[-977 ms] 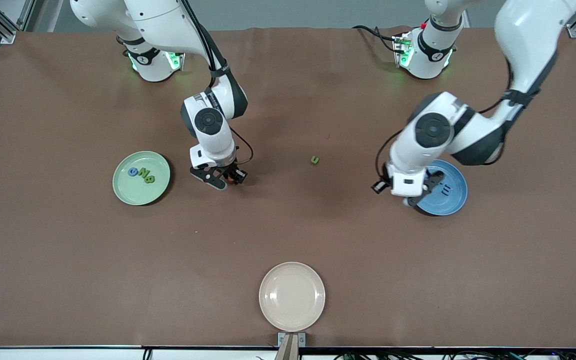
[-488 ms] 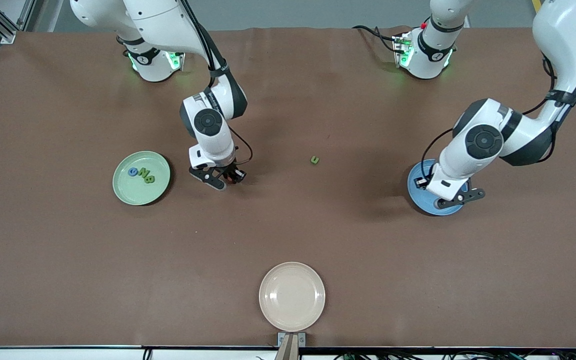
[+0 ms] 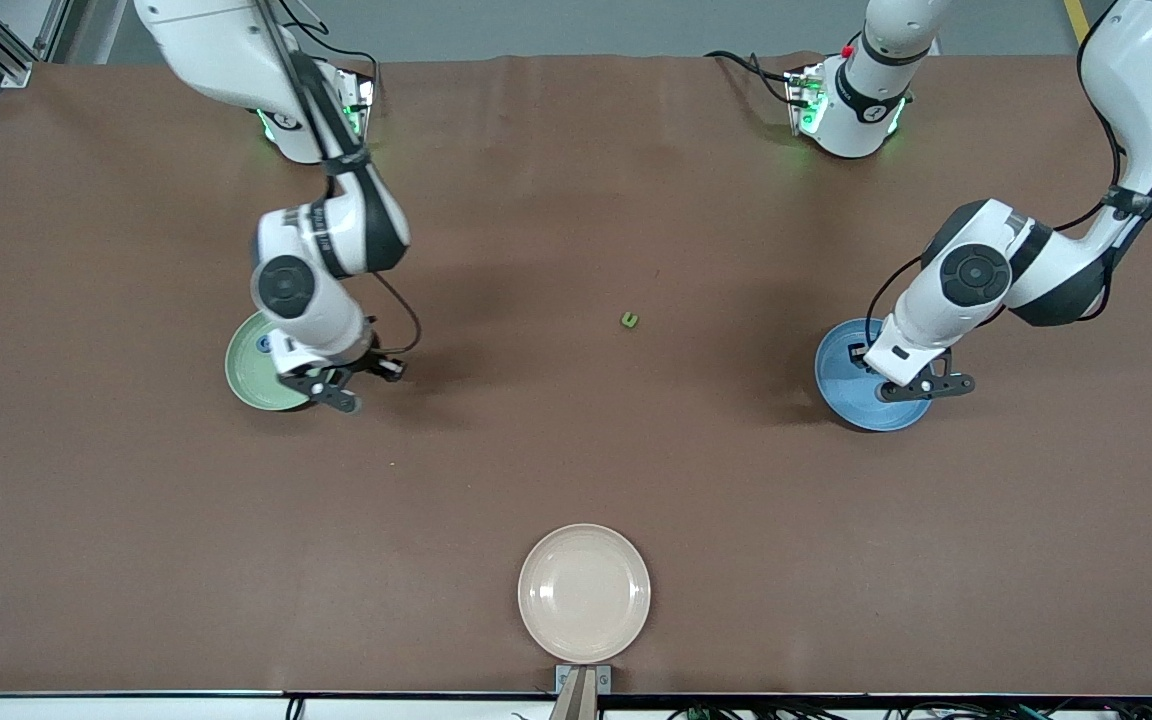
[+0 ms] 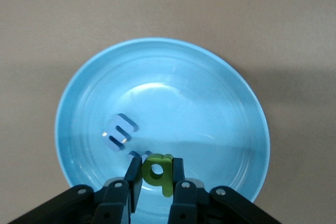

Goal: Sort upper and lower case letters into plates
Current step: 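Place the q in the blue plate while the right gripper places Q in green plate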

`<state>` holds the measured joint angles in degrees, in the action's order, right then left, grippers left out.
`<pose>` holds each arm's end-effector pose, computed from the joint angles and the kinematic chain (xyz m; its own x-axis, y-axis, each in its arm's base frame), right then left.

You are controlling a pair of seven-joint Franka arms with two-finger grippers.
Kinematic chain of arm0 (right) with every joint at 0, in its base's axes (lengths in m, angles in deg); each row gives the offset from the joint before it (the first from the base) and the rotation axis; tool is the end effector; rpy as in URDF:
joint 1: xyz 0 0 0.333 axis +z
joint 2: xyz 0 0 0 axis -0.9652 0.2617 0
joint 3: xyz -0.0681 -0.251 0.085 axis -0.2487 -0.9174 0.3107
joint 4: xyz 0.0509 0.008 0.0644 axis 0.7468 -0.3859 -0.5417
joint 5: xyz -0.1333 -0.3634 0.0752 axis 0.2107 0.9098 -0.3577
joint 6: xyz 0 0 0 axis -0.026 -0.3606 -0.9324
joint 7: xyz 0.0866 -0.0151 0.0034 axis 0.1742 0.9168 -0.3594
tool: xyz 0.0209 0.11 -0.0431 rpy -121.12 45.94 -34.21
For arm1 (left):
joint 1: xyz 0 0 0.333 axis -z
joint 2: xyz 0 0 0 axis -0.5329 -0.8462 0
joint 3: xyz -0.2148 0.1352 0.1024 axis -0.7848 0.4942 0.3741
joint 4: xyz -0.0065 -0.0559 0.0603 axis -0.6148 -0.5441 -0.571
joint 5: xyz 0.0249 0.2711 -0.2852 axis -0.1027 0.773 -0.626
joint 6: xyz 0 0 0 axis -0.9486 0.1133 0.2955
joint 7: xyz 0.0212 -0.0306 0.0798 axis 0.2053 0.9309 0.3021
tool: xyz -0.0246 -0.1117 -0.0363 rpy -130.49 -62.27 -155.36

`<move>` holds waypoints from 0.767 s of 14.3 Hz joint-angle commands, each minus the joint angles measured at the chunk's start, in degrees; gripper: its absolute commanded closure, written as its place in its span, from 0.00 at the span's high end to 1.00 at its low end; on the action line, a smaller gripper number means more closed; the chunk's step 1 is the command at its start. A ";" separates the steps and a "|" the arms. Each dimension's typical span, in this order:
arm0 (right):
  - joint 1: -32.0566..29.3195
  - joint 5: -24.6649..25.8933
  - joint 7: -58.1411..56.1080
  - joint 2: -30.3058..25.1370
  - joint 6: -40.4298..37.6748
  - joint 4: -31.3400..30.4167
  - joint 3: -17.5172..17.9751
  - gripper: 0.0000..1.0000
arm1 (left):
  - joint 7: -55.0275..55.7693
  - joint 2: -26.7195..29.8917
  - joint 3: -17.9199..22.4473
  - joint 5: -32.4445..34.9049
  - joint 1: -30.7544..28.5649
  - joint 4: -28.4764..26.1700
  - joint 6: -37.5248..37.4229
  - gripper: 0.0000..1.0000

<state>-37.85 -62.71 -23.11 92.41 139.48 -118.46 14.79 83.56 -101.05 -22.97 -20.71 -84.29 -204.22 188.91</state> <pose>0.5302 0.1597 0.1893 0.9363 -0.3469 -0.0552 -0.3460 -0.9379 0.0254 0.5075 -0.0933 0.1759 0.9988 0.0290 -0.0386 0.0240 -0.9918 -0.1258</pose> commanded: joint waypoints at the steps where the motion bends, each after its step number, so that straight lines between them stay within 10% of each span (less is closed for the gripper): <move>1: -7.24 -0.15 -12.80 -4.07 -0.42 -3.72 0.97 0.00 | 0.06 -2.92 -0.11 3.83 -0.56 -0.63 0.81 0.01; 8: -17.72 -0.06 -30.06 -4.08 6.06 -9.26 1.05 0.00 | 2.61 -6.53 0.77 8.41 0.05 -0.89 0.81 0.09; 9: -18.34 -0.06 -31.56 -3.99 7.83 -10.23 1.05 0.00 | 2.61 -6.53 0.77 8.41 0.05 -0.81 0.90 0.21; 11: -19.05 -0.15 -32.28 -3.38 8.73 -10.50 1.14 0.00 | 2.96 -5.75 0.16 8.41 -0.03 -0.37 0.81 0.95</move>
<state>-55.51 -62.70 -53.90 90.05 146.77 -127.22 14.77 85.09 -107.72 -22.29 -13.68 -84.22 -204.70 189.04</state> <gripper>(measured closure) 0.639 0.661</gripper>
